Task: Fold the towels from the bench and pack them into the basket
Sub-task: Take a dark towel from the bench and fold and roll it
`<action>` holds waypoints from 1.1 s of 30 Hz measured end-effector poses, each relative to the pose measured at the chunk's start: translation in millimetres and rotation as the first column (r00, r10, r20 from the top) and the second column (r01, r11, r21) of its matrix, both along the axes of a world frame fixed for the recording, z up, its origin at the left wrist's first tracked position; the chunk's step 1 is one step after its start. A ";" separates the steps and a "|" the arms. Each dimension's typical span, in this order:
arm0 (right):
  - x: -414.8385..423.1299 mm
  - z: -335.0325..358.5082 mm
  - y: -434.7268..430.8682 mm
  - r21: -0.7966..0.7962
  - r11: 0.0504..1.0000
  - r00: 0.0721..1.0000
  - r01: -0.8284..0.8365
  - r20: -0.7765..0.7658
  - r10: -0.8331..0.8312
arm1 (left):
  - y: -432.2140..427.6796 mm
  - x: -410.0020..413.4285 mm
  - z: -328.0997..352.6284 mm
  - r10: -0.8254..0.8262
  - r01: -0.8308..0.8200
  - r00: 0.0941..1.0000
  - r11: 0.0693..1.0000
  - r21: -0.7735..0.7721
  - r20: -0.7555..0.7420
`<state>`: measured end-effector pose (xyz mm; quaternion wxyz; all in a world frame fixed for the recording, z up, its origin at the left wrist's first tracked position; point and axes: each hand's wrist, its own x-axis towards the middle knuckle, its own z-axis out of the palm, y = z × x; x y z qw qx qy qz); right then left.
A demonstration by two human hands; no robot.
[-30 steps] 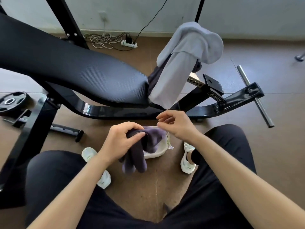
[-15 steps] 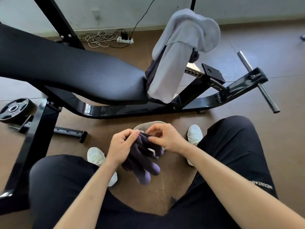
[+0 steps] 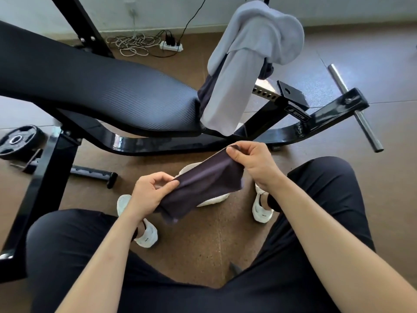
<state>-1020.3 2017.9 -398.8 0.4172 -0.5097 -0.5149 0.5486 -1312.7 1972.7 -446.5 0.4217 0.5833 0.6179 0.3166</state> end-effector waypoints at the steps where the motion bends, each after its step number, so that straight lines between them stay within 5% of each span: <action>1: 1.1 2.8 -0.2 0.009 0.998 0.998 0.054 -0.023 -0.054 | -0.2 -0.3 0.6 -0.006 0.006 1.000 1.000 -0.008 0.014; 8: 15.2 15.8 4.2 0.056 0.928 0.912 0.368 -0.216 -0.349 | -3.1 -6.4 -9.1 -0.104 0.102 0.993 0.994 -0.041 -0.063; 15: 35.2 19.7 10.2 0.046 0.834 0.793 0.549 -0.346 -0.502 | -5.0 -6.7 -11.7 0.036 -0.016 0.944 0.998 0.065 -0.328; 18: 38.4 15.9 14.7 0.067 0.821 0.804 0.568 -0.258 -0.535 | -3.6 -2.3 -3.3 0.136 -0.123 0.976 0.989 0.087 -0.167; 20: 40.0 12.2 16.1 0.095 0.852 0.855 0.514 -0.136 -0.500 | -2.9 2.6 3.9 0.157 -0.156 0.987 0.986 0.051 -0.016; 25: 21.5 3.6 2.6 0.142 0.977 0.963 0.157 0.196 -0.183 | -9.4 13.8 13.0 0.035 -0.038 0.995 0.999 0.035 0.091; 33: -32.0 -14.2 -22.8 0.092 0.914 0.868 -0.394 0.363 0.338 | -14.6 40.3 24.0 -0.125 0.112 0.981 0.989 0.092 0.149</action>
